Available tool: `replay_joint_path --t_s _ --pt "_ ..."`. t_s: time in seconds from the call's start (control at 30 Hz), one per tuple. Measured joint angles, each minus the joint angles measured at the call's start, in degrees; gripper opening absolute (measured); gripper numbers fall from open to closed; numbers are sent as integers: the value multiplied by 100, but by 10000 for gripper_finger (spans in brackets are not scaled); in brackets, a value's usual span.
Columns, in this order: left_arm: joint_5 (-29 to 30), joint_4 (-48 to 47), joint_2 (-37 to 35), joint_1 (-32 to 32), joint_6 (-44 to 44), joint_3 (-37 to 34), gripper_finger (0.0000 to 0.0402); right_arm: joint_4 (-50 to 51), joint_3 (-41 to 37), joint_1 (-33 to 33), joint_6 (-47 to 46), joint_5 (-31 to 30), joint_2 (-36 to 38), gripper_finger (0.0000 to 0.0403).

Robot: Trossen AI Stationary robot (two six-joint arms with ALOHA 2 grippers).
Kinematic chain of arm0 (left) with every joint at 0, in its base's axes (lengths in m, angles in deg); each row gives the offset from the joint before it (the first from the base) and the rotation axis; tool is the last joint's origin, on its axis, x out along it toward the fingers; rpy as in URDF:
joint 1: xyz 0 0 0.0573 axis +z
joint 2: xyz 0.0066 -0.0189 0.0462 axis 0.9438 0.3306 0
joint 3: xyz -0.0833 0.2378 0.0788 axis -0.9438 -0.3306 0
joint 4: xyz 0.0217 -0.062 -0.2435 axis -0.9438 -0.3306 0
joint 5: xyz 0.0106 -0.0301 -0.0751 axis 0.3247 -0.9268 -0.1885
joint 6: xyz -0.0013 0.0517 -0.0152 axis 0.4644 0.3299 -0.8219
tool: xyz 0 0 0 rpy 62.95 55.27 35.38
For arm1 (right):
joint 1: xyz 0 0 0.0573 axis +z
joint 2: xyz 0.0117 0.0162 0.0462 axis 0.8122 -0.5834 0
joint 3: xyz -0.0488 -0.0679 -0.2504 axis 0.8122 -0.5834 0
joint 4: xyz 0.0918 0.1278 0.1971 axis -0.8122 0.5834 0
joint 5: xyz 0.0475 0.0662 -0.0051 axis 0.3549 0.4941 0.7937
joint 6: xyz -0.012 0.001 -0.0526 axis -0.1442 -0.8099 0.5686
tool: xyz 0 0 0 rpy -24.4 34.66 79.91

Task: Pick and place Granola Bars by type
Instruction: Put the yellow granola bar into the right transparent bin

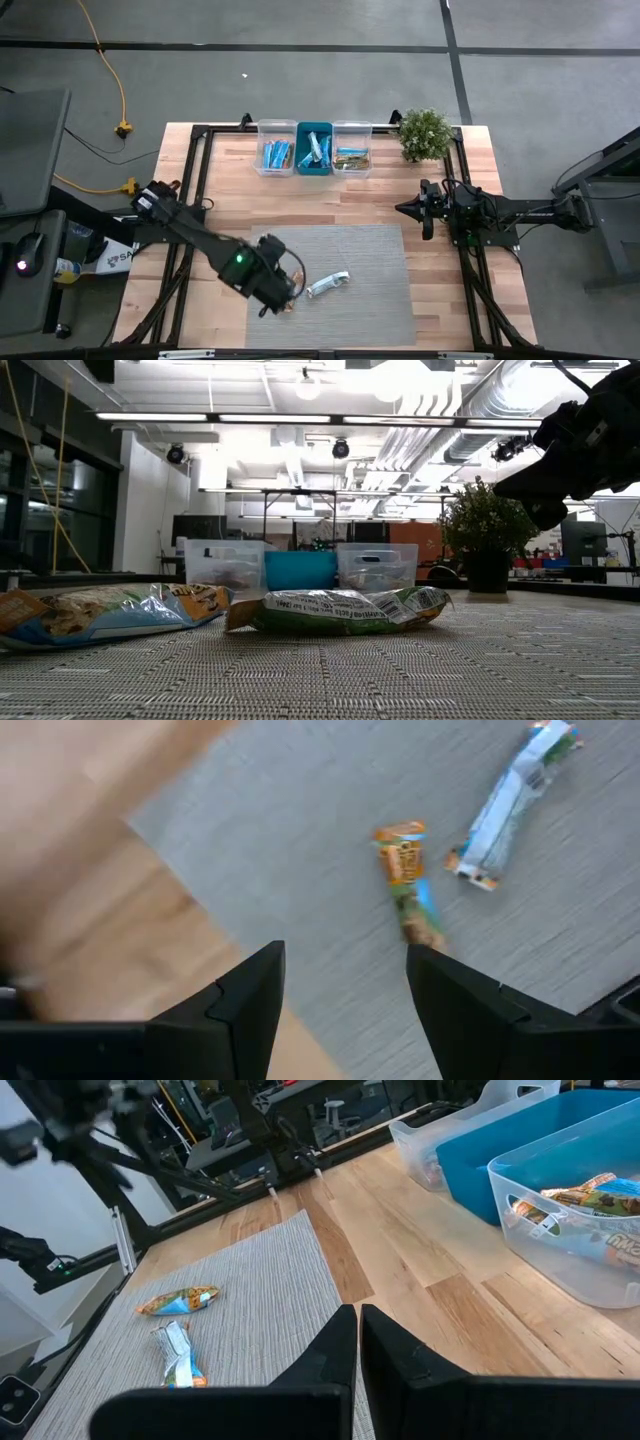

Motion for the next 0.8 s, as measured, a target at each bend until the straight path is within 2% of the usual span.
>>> replay_joint_path --t_s 0.27,0.6,0.8 --pt "-161 1791 3 -112 -776 -1077 207 0 0 -1 2 -2 0 0" --pt "-332 3857 3 -116 -883 -2441 207 0 0 -2 2 -2 0 0" --pt "-452 4388 48 -116 -798 -2854 208 0 0 0 1 -2 0 0"
